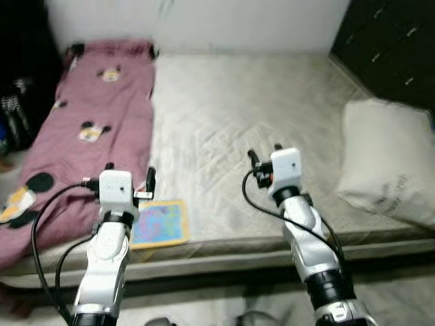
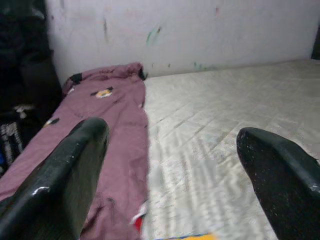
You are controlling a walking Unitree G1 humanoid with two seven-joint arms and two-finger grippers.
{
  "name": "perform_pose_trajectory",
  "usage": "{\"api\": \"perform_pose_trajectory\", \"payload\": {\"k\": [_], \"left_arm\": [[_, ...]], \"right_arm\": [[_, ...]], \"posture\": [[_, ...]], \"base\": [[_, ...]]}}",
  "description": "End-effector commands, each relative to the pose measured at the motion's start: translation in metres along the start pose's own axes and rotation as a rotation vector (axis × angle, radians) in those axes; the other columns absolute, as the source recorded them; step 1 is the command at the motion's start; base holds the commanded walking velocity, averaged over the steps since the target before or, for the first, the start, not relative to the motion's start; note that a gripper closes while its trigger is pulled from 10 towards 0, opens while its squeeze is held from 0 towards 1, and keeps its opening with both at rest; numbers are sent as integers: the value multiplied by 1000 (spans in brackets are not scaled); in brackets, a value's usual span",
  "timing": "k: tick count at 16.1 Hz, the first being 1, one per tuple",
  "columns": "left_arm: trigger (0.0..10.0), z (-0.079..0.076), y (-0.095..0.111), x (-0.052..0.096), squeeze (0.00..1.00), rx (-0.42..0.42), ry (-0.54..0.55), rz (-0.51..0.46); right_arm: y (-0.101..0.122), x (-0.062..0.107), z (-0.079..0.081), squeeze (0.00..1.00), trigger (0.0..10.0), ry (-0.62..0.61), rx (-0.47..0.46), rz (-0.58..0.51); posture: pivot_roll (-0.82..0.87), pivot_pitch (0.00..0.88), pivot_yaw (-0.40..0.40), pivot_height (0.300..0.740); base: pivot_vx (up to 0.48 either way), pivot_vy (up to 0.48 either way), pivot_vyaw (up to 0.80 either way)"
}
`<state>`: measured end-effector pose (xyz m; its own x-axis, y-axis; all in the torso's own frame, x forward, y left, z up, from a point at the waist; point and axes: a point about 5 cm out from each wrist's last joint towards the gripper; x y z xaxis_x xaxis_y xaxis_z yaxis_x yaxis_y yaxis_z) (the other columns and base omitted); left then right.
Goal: Clean up the room
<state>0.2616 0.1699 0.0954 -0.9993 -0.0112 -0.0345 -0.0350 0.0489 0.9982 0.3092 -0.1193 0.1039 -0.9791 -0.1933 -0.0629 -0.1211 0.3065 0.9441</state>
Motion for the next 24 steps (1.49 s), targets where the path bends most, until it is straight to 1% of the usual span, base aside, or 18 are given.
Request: {"api": "perform_pose_trajectory", "payload": {"k": [1, 4, 8, 10, 24], "left_arm": [[10000, -3, -1, 0, 0, 5, -7, 5], [10000, -4, -1, 0, 0, 6, -8, 5], [10000, -3, 0, 1, 0, 44, -11, -19], [10000, -4, 1, 1, 0, 42, -18, -20], [10000, -4, 1, 1, 0, 45, -31, -21]], "right_arm": [[1, -1, -6, 0, 10000, -14, 6, -5], [1, -1, -7, 0, 10000, -14, 7, -5], [0, -1, -7, 0, 10000, -12, 8, -5], [0, -1, -7, 0, 10000, -12, 9, -5], [0, -2, -7, 0, 10000, -18, 4, -5]], "posture": [[-31, 0, -15, 740], [-33, 0, -17, 740], [-33, 0, -18, 740], [-35, 0, -18, 740], [-34, 0, -17, 740]], "base": [[0, -277, 0], [0, -249, 0], [0, 0, 0], [0, 0, 0], [320, 0, 0]]}}
Point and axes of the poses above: a point about 5 cm out from each wrist's last joint towards the gripper, its own x axis pointing back from the gripper into the wrist, its own y axis along the axis of the wrist's last joint, z = x × y, and after that the axes turned 10 degrees about x, right-handed
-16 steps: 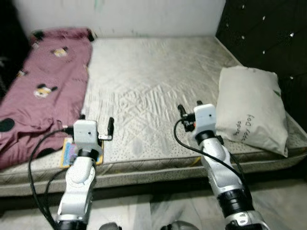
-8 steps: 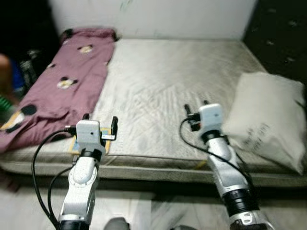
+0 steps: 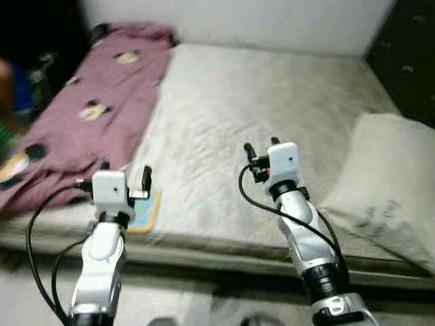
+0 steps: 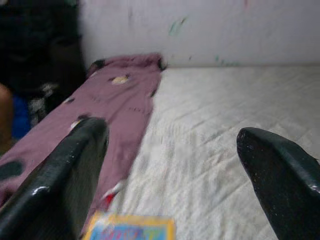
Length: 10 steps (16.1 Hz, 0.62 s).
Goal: Clean up the room
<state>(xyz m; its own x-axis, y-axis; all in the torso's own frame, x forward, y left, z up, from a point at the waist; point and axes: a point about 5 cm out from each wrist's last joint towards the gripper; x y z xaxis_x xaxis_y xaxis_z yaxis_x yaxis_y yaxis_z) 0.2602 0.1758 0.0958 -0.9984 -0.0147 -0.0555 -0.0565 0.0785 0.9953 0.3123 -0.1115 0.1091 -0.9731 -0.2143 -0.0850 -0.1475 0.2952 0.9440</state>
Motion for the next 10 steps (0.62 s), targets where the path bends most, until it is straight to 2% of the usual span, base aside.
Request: {"api": "perform_pose_trajectory", "payload": {"k": [1, 6, 7, 8, 10], "left_arm": [[10000, -10, -1, 0, 0, 16, -30, 5], [10000, -9, -2, 0, 0, -4, -12, 18], [10000, -8, -3, 0, 0, -4, -7, 17], [10000, -6, -2, 0, 0, 20, 12, 8], [10000, -5, -3, -1, 0, 13, 22, 22]], "right_arm": [[-6, 4, -12, 0, 10000, -32, 10, 23], [-8, 4, -13, 0, 10000, -40, -4, 29], [-8, 4, -14, 0, 10000, -44, -7, 29], [-8, 4, -14, 0, 10000, -50, -10, 27], [-9, 4, -15, 0, 10000, -58, -14, 27]], "posture": [[-34, 0, -16, 740], [-30, 0, -15, 740], [-30, 0, -15, 740], [-29, 0, -13, 740], [-27, 0, -6, 740]], "base": [[240, 0, 0], [0, 0, 0], [0, 0, -400], [0, 0, 0], [0, 0, 0]]}}
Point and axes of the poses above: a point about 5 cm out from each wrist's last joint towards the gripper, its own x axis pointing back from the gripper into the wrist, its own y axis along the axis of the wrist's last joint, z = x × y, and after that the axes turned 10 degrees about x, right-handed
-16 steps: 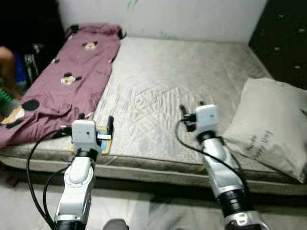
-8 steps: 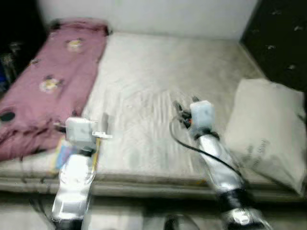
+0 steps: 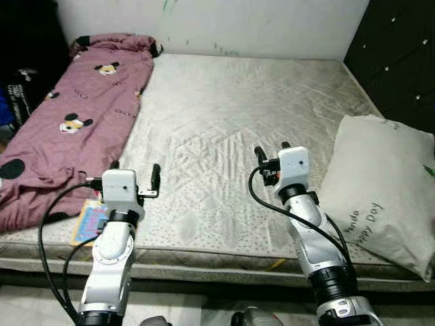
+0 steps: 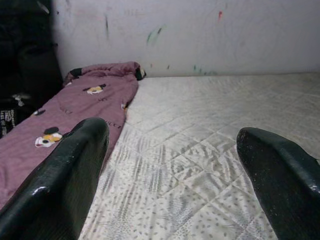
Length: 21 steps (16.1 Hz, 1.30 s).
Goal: Clean up the room
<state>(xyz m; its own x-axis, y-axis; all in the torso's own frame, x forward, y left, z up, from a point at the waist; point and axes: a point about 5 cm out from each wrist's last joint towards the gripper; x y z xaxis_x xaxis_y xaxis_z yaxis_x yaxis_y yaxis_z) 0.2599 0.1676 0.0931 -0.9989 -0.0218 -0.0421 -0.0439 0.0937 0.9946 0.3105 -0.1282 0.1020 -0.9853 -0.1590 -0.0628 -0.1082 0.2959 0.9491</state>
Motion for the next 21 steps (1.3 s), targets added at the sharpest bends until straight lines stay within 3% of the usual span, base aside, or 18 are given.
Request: {"api": "perform_pose_trajectory", "payload": {"k": [1, 6, 16, 21], "left_arm": [[10000, 2, 0, -2, 0, -10, -4, 8], [10000, 1, 1, -2, 0, -8, -11, 6], [10000, -2, -1, -3, 0, 1, -5, 3], [10000, 2, -2, 10, 0, 35, 97, -15]], "right_arm": [[3, -2, -1, 0, 10000, -14, -9, -12], [3, -2, -2, 0, 10000, -18, -15, -9], [2, -4, -1, 0, 10000, 10, 12, -16], [3, -9, 11, 0, 10000, 126, 52, -31]], "posture": [[-29, 0, -2, 740], [-30, 0, -4, 740], [-29, 0, -20, 740], [32, 0, -127, 740]], "base": [[0, 0, 0], [0, -170, -320], [0, -321, 0], [0, 0, 0]]}}
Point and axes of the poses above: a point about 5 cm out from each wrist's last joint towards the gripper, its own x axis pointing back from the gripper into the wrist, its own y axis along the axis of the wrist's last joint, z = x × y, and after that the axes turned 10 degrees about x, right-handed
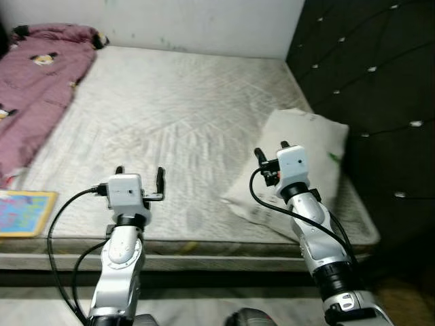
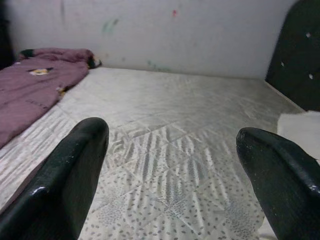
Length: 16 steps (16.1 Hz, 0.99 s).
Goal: Clean up the room
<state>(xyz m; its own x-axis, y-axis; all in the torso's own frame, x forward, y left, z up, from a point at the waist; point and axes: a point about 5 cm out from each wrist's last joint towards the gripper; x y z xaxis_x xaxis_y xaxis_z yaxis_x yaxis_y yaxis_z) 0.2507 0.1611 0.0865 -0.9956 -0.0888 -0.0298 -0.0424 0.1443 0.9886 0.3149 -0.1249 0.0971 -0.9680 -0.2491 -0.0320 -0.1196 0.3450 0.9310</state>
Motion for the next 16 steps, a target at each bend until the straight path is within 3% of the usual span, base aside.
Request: {"api": "perform_pose_trajectory", "payload": {"k": [1, 4, 13, 16], "left_arm": [[10000, 9, 5, 1, 0, -11, 47, -24], [10000, 12, 5, 4, 0, -11, 66, -26], [10000, -9, 4, -18, 0, -12, -76, 9], [10000, -10, 4, -19, 0, -16, -89, 14]], "right_arm": [[8, -7, 8, 0, 10000, 44, 2, -31], [9, -11, 14, 0, 10000, 73, 2, -34], [0, 2, -2, 0, 10000, -40, -2, -18], [0, 3, -2, 0, 10000, -43, -1, -16]], "posture": [[37, 0, -135, 740], [41, 0, -136, 740], [-68, 0, -10, 740], [-60, 0, -14, 740]], "base": [[0, 0, 0], [0, 0, 0], [0, 0, 0], [0, 0, 0]]}}
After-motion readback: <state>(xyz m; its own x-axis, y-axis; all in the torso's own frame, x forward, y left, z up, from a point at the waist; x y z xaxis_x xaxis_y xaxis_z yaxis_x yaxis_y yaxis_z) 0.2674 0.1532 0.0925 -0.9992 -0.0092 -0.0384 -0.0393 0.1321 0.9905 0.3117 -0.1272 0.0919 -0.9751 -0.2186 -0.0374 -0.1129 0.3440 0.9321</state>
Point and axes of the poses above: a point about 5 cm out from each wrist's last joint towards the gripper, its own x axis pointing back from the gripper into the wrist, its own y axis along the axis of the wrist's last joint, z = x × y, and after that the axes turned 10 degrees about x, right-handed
